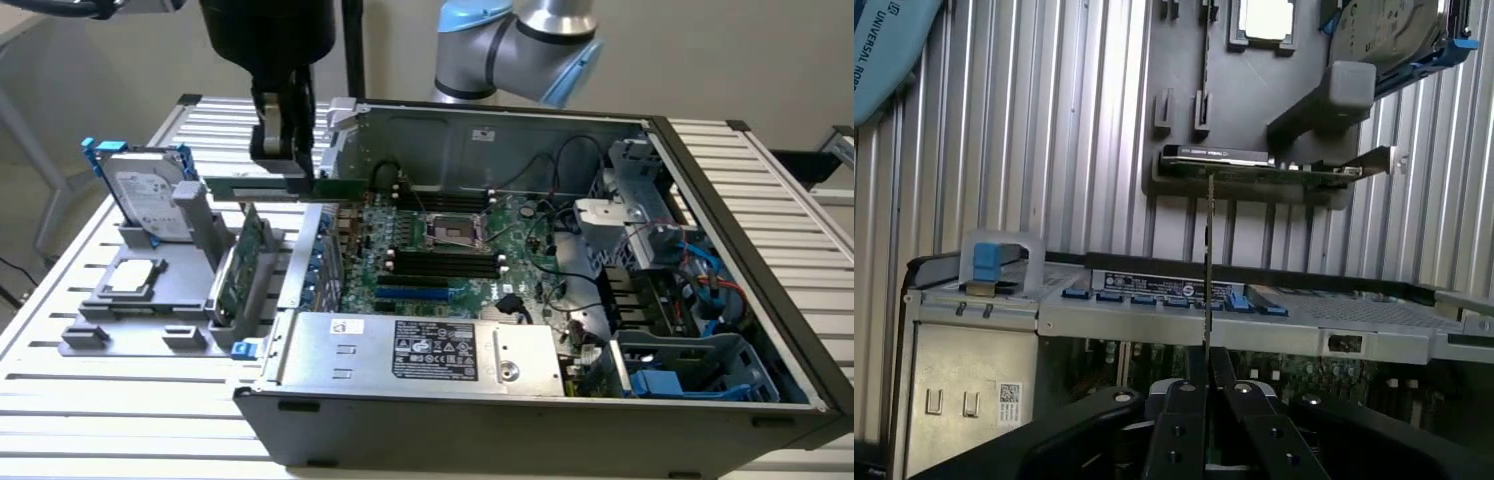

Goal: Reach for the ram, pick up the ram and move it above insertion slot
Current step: 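Pick up the ram and move it above insertion slot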

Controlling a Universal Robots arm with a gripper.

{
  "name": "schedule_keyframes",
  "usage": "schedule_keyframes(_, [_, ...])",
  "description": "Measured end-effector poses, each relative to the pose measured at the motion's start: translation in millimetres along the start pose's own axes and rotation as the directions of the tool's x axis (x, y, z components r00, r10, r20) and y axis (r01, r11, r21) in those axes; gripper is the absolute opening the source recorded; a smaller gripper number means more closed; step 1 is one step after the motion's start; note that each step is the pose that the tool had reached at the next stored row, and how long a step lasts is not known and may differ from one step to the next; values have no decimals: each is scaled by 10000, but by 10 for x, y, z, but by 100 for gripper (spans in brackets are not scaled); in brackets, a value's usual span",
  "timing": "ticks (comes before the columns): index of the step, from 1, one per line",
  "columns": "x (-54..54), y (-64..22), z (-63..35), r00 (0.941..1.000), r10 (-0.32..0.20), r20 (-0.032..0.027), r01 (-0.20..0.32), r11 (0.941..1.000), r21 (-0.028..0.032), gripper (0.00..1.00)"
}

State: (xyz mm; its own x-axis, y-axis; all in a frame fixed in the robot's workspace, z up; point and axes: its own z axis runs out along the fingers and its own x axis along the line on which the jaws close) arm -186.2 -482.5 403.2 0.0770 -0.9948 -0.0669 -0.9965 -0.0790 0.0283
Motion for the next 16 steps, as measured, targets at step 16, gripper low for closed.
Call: schedule_keyframes(16, [-271, -558, 49, 10000, 0, 10, 0, 10000, -1, 13])
